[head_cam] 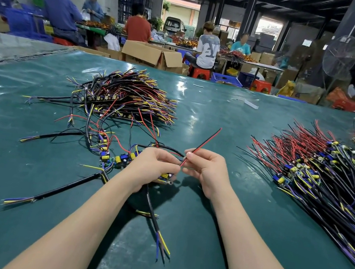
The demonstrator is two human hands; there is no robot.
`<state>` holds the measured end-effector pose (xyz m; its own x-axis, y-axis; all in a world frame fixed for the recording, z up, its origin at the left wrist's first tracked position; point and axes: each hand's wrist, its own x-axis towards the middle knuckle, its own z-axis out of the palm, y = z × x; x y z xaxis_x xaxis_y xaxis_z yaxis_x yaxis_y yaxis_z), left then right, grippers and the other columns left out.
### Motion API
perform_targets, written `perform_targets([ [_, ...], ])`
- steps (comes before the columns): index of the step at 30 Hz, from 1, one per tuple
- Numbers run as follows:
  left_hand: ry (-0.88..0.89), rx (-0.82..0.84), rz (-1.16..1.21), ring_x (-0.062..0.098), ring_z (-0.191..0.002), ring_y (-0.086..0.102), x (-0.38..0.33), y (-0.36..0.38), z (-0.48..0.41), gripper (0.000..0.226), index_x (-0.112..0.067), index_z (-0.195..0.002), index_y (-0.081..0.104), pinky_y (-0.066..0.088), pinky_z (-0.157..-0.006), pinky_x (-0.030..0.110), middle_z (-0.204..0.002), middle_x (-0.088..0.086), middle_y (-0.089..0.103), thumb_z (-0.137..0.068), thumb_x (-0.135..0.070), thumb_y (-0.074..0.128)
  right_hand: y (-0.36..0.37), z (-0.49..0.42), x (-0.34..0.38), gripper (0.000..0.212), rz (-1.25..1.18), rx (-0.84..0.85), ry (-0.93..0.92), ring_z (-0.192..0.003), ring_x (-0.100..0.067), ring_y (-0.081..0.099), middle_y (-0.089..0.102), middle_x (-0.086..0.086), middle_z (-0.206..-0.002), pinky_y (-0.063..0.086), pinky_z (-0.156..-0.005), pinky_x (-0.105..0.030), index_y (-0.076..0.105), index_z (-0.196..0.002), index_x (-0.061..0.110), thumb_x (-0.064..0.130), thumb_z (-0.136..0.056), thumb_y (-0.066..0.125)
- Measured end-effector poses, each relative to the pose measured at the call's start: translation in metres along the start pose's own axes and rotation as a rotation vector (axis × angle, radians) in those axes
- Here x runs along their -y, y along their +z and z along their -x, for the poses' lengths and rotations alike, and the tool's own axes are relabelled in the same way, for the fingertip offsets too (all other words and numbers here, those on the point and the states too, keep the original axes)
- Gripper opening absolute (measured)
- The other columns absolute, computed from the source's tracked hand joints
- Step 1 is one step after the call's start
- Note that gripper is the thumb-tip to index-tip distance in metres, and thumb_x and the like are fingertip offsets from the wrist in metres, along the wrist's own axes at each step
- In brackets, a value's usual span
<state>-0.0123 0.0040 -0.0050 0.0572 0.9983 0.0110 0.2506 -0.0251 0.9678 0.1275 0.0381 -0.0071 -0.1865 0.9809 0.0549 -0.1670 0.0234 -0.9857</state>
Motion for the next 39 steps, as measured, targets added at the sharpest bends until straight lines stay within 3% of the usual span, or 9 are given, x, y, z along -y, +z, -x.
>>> perform_targets([
  [2, 0.019, 0.039, -0.038, 0.008, -0.057, 0.052, -0.001, -0.001, 0.001, 0.03, -0.02, -0.055, 0.067, 0.041, -0.066, 0.023, -0.052, -0.004, 0.061, -0.079, -0.004, 0.063, 0.0, 0.0, 0.0, 0.019, -0.001, -0.002, -0.002, -0.041, -0.004, 0.056, 0.058, 0.004, -0.044, 0.05, -0.046, -0.017, 0.061, -0.072, 0.006, -0.006, -0.086, 0.055],
  [8, -0.019, 0.015, 0.005, 0.015, -0.063, 0.053, 0.0, -0.004, 0.0, 0.022, -0.016, -0.064, 0.068, 0.04, -0.075, 0.03, -0.052, 0.0, 0.061, -0.08, -0.002, 0.064, 0.001, -0.001, 0.0, 0.018, -0.004, 0.003, -0.008, -0.041, -0.005, 0.055, 0.055, 0.004, -0.042, 0.05, -0.046, -0.017, 0.062, -0.073, 0.005, -0.003, -0.087, 0.054],
  [12, -0.04, 0.068, -0.049, 0.013, -0.062, 0.054, -0.002, -0.004, 0.0, 0.028, -0.016, -0.055, 0.066, 0.04, -0.079, 0.031, -0.053, -0.001, 0.062, -0.08, -0.004, 0.064, -0.002, -0.002, 0.0, 0.02, -0.052, -0.046, -0.066, -0.045, -0.003, 0.054, 0.056, 0.009, -0.046, 0.051, -0.05, -0.017, 0.064, -0.074, 0.008, -0.006, -0.086, 0.054],
  [15, -0.045, 0.095, -0.072, 0.015, -0.067, 0.057, -0.003, -0.005, 0.001, 0.034, -0.02, -0.053, 0.067, 0.041, -0.076, 0.029, -0.053, -0.002, 0.062, -0.081, -0.002, 0.062, -0.003, -0.002, 0.0, 0.021, -0.115, -0.09, -0.078, -0.044, -0.004, 0.054, 0.056, 0.007, -0.046, 0.05, -0.047, -0.015, 0.065, -0.073, 0.007, -0.009, -0.083, 0.055],
  [20, -0.026, 0.109, -0.136, 0.006, -0.053, 0.049, -0.004, -0.004, 0.001, 0.028, -0.021, -0.058, 0.065, 0.036, -0.055, 0.017, -0.048, -0.01, 0.058, -0.08, -0.005, 0.065, -0.003, -0.001, 0.002, 0.021, -0.173, -0.058, -0.05, -0.04, -0.004, 0.052, 0.055, 0.004, -0.044, 0.046, -0.042, -0.015, 0.065, -0.071, 0.005, -0.011, -0.081, 0.055],
  [23, -0.001, 0.176, -0.122, 0.004, -0.053, 0.051, -0.004, -0.006, 0.002, 0.022, -0.017, -0.063, 0.065, 0.035, -0.061, 0.021, -0.051, -0.011, 0.059, -0.081, -0.004, 0.064, -0.005, -0.002, 0.001, 0.022, -0.205, -0.063, -0.053, -0.042, -0.004, 0.053, 0.056, 0.006, -0.046, 0.048, -0.045, -0.016, 0.065, -0.073, 0.007, -0.011, -0.082, 0.055],
  [28, 0.024, 0.287, -0.115, -0.001, -0.05, 0.054, -0.004, -0.011, 0.003, 0.021, -0.013, -0.07, 0.064, 0.039, -0.059, 0.015, -0.052, -0.012, 0.062, -0.084, 0.002, 0.059, -0.006, -0.002, 0.001, 0.024, -0.154, -0.165, -0.103, -0.044, -0.003, 0.056, 0.059, 0.007, -0.046, 0.048, -0.047, -0.013, 0.064, -0.07, 0.008, -0.014, -0.077, 0.059],
  [34, 0.027, 0.284, -0.131, 0.001, -0.052, 0.055, -0.003, -0.011, 0.003, 0.035, -0.023, -0.051, 0.066, 0.04, -0.069, 0.025, -0.065, -0.001, 0.064, -0.079, -0.001, 0.065, -0.01, -0.002, 0.003, 0.023, -0.212, -0.241, -0.091, -0.045, 0.002, 0.056, 0.06, 0.011, -0.048, 0.045, -0.046, -0.011, 0.062, -0.069, 0.011, -0.01, -0.078, 0.061],
  [39, 0.022, 0.295, -0.148, -0.001, -0.053, 0.056, -0.004, -0.012, 0.003, 0.035, -0.022, -0.057, 0.065, 0.04, -0.074, 0.027, -0.059, -0.007, 0.064, -0.082, 0.003, 0.061, -0.01, -0.003, 0.002, 0.024, -0.266, -0.248, -0.092, -0.047, 0.002, 0.057, 0.061, 0.012, -0.049, 0.046, -0.047, -0.012, 0.062, -0.07, 0.012, -0.01, -0.08, 0.06],
])
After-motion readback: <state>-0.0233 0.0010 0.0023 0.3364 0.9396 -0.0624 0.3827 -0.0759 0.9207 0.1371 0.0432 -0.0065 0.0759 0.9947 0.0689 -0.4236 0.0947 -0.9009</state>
